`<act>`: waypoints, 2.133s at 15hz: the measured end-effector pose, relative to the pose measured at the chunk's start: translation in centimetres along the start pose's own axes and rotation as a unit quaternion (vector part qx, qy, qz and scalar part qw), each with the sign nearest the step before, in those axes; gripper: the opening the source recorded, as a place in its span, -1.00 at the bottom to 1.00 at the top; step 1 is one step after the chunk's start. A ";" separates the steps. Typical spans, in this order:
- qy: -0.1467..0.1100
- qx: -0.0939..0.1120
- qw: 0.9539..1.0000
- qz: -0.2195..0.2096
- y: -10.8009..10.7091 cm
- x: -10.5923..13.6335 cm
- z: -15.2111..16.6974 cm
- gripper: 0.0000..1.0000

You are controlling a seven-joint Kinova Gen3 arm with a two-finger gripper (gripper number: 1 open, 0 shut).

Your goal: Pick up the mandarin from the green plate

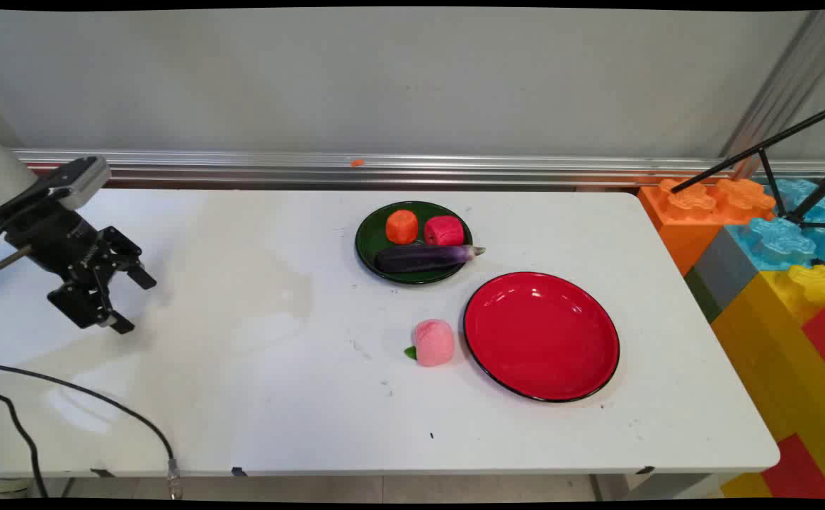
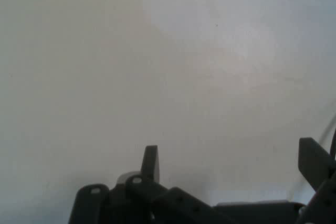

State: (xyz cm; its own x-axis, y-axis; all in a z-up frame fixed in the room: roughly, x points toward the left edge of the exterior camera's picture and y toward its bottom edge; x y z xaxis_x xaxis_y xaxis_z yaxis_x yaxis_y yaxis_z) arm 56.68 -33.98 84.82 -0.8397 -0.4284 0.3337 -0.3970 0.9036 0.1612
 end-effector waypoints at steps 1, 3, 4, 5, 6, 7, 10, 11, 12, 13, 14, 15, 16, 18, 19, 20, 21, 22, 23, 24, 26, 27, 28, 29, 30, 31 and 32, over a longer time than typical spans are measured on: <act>0.002 0.001 1.000 -0.001 0.0 0.1 0.0 1.00; 0.006 0.002 1.000 -0.003 0.0 0.2 0.1 1.00; 0.008 0.003 1.000 -0.004 0.0 0.3 0.1 1.00; 0.010 0.004 1.000 -0.005 0.0 0.5 0.1 1.00; 0.013 0.005 1.000 -0.008 0.0 0.7 0.1 1.00; 0.016 0.007 1.000 -0.009 0.0 0.9 0.0 1.00; 0.031 0.017 0.999 -0.020 -0.4 2.6 0.1 1.00; 0.036 0.020 0.999 -0.024 -0.6 3.3 0.1 1.00; 0.042 0.025 0.998 -0.029 -0.9 4.2 0.1 1.00; 0.049 0.030 0.998 -0.034 -1.4 5.4 0.2 1.00; 0.054 0.035 0.997 -0.037 -1.7 6.3 0.2 1.00; 0.061 0.042 0.996 -0.040 -2.3 7.5 0.3 1.00; 0.068 0.049 0.996 -0.044 -2.9 8.8 0.4 1.00; 0.080 0.061 0.994 -0.050 -4.2 11.1 0.7 1.00; 0.086 0.067 0.993 -0.054 -4.9 12.3 0.8 1.00; 0.091 0.072 0.992 -0.059 -5.5 13.3 1.0 1.00; 0.095 0.075 0.991 -0.063 -5.9 14.0 1.2 1.00; 0.100 0.079 0.989 -0.069 -6.6 15.1 1.4 1.00; 0.106 0.083 0.988 -0.078 -7.3 16.4 1.9 1.00; 0.111 0.085 0.986 -0.086 -8.0 17.7 2.4 1.00; 0.119 0.089 0.984 -0.098 -8.9 19.6 3.2 1.00; 0.122 0.091 0.983 -0.104 -9.4 20.8 3.8 1.00; 0.125 0.093 0.981 -0.111 -9.9 22.1 4.4 1.00; 0.128 0.095 0.980 -0.118 -10.4 23.3 5.1 1.00; 0.130 0.097 0.979 -0.125 -10.8 24.2 5.8 1.00; 0.132 0.098 0.977 -0.133 -11.1 25.3 6.7 1.00; 0.133 0.100 0.976 -0.141 -11.5 26.3 7.6 1.00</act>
State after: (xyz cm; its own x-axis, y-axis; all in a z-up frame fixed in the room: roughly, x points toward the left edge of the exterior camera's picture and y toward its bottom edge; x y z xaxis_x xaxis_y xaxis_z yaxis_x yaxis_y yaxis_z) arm 36.31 -55.63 84.67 -0.5710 -0.6214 0.5365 -0.6845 0.7211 0.1067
